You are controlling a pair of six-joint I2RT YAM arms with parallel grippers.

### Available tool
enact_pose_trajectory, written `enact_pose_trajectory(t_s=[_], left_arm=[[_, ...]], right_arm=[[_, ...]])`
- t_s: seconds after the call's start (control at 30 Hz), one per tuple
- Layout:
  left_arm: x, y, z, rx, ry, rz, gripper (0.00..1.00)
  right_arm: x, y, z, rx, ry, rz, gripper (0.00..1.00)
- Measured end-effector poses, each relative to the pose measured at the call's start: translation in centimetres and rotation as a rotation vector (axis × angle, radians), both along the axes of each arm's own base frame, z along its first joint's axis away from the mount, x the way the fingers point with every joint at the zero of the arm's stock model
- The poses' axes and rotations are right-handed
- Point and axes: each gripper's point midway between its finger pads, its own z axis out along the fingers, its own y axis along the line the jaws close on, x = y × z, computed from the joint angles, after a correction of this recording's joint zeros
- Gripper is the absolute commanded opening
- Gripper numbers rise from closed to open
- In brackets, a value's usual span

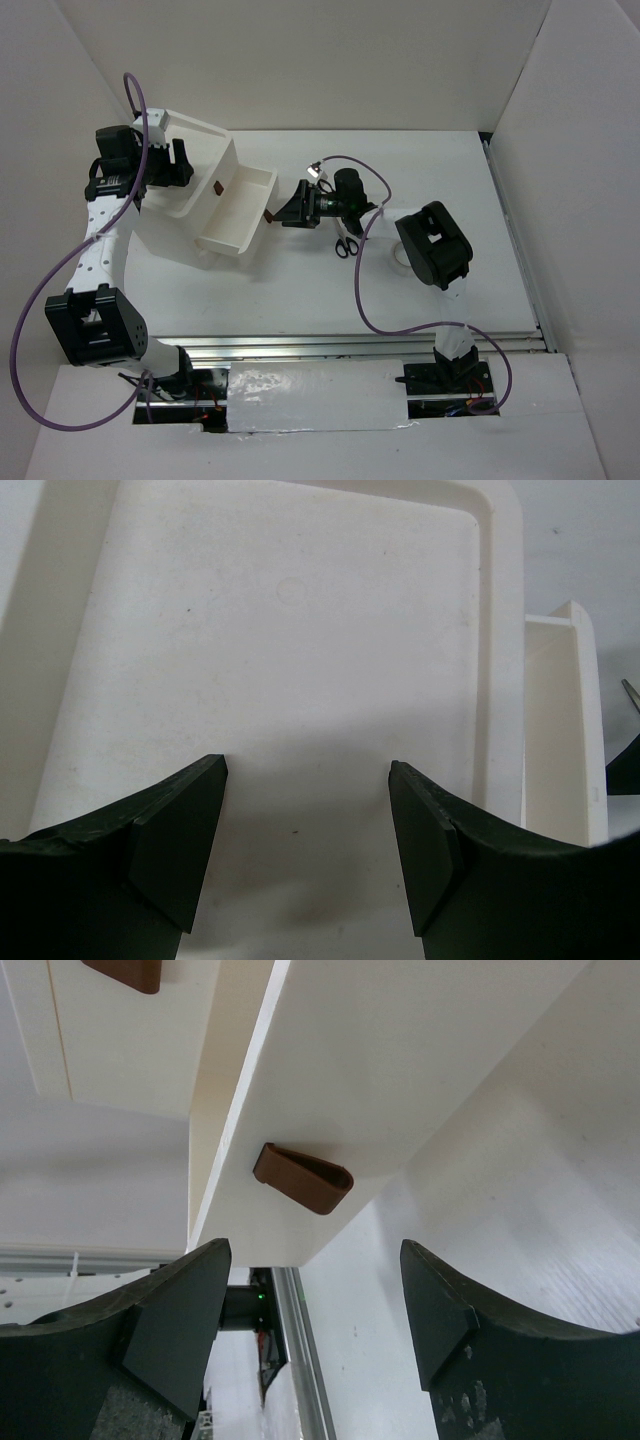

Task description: Sort the tools into containers

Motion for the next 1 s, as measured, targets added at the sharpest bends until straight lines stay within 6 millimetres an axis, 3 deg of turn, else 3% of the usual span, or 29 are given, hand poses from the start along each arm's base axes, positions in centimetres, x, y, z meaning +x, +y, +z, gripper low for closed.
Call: enact_pose_trajectory(t_s=[0.2, 0.33, 0.43, 0.53, 0.6, 0.67, 0.7, 0.83, 0.9, 1.0], left_arm=[[-0.3, -0.6, 0.5, -0.022, 0.008, -0.029, 0.94], [-1.2, -1.3, 1.2, -0.053, 0.050, -0.055, 0.99], [-2.0, -1.8, 2.3, -0.067, 0.079, -0.068, 0.99], [-2.3, -2.4, 5.2, -0.054, 0.050, -0.082, 0.99], [-2.5, -2.8, 7.7, -0.036, 0.010, -0.093, 0.99], [-2.7, -3.2, 10.3, -0.019, -0.038, -0.103, 0.99], [-2.9, -3.5, 11.6, -0.006, -0.067, -0.113, 0.99], [-4.8, -4.0, 12.8, 0.012, -0.084, -0.123, 0.99], [-5.9, -4.3, 12.6, 0.010, -0.070, -0.126, 0.99], [-7.3, -4.7, 12.0, 0.005, -0.045, -0.133, 0.99]], right_arm=[[-0.4, -1.4, 1.3, -0.076, -0.058, 0.012, 0.76], [1.1, -3.1, 4.8, -0.189, -0.222, 0.009, 0.75], [2.5, -6.6, 8.0, -0.355, -0.455, -0.030, 0.75], [1.5, -11.5, 11.4, -0.503, -0.610, -0.065, 0.77], [0.8, -15.0, 11.9, -0.622, -0.677, -0.076, 0.78], [0.1, -19.2, 10.6, -0.767, -0.701, -0.078, 0.79], [-0.4, -21.6, 8.9, -0.854, -0.685, -0.071, 0.79], [-3.7, -29.7, -0.3, -1.142, -0.519, 0.038, 0.79], [-6.6, -32.6, -4.3, -1.241, -0.414, 0.135, 0.79], [-8.7, -34.1, -6.5, -1.301, -0.360, 0.229, 0.79]])
